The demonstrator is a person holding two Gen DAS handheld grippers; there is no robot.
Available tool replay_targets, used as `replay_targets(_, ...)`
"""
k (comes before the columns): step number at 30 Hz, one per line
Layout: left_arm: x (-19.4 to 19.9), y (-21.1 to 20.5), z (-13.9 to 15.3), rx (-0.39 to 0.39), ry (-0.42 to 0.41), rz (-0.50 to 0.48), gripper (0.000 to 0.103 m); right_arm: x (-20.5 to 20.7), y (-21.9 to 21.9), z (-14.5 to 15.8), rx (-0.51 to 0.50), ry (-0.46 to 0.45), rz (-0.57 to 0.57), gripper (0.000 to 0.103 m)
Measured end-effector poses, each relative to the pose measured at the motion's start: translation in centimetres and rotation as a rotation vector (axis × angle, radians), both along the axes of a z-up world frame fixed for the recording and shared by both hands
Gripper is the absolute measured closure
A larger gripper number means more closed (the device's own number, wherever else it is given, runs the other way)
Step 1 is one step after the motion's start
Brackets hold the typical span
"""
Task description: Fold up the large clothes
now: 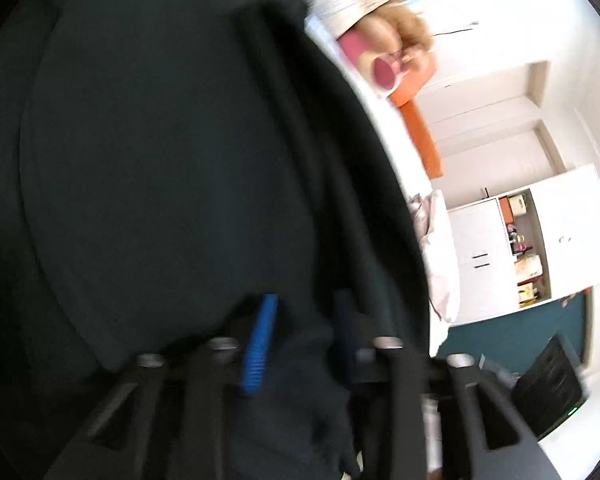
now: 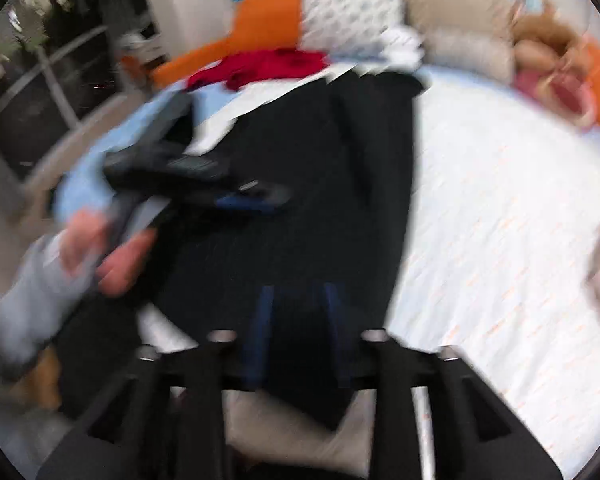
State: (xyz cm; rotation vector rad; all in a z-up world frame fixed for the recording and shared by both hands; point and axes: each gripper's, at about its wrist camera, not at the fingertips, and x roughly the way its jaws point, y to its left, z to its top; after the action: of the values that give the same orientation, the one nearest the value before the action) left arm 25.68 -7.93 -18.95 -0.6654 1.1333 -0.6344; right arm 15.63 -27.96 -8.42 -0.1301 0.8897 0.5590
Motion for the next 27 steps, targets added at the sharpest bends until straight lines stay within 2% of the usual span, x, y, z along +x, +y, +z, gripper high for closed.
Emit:
replay_targets(1,-0.1,0.0,0.4,0.000,-0.028,0.001,0.034,0.6,0.9,0.1,-0.037,-0.031,-0.018,0.056)
replay_targets(3,-0.7,-0.9,1.3,0.025,-0.079,-0.011,0.030,1.6,2.6,-0.6,-0.070,-0.025,-0.018,0.057)
replay_targets(6,-0.7,-1.4,1.6,0.121,-0.104,-0.014,0.024,2.7,4.4,-2.6,-0.112,0.021,-0.014,0.058)
replay_targets(8,-0.2,-1.7,1.4,0.125,-0.096,-0.013,0.022,3.3,5.4,-5.0,-0.140,0.064,0.006,0.070)
replay_targets(10,-0.2,0.7,1.8,0.111,-0.088,-0.007,0.022,3.2,5.4,-6.0,-0.130,0.096,0.024,0.084)
replay_targets(12,-1.0,2.8,2.3,0.151,-0.107,0.010,0.021,2.9,5.4,-5.3,-0.093,0.107,0.030,0.091)
replay_targets(14,-1.6,3.7,3.2,0.205,-0.136,0.035,0.019,2.6,5.6,-3.6,-0.032,0.107,0.045,0.092)
replay_targets(16,-2.3,4.9,3.9,0.225,-0.166,0.069,0.015,2.1,6.3,-2.4,-0.021,0.089,0.061,0.093)
replay_targets(20,-3.3,8.2,4.7,0.248,-0.171,0.154,0.013,2.4,7.9,-3.5,-0.062,0.109,0.084,0.092)
replay_targets(23,-5.1,11.7,4.4,0.285,-0.123,0.211,0.011,2.2,8.4,-5.8,-0.138,0.124,0.076,0.086)
replay_targets(25,-6.0,13.9,4.2,0.347,-0.090,0.239,0.011,2.1,9.1,-6.0,-0.204,0.080,0.066,0.075)
replay_targets(26,-6.7,16.0,4.3,0.405,-0.066,0.262,0.011,2.0,9.4,-5.7,-0.234,0.059,0.053,0.070)
replay_targets(27,-7.2,17.1,4.3,0.441,-0.055,0.279,0.011,1.5,10.0,-4.9,-0.256,0.026,0.036,0.046)
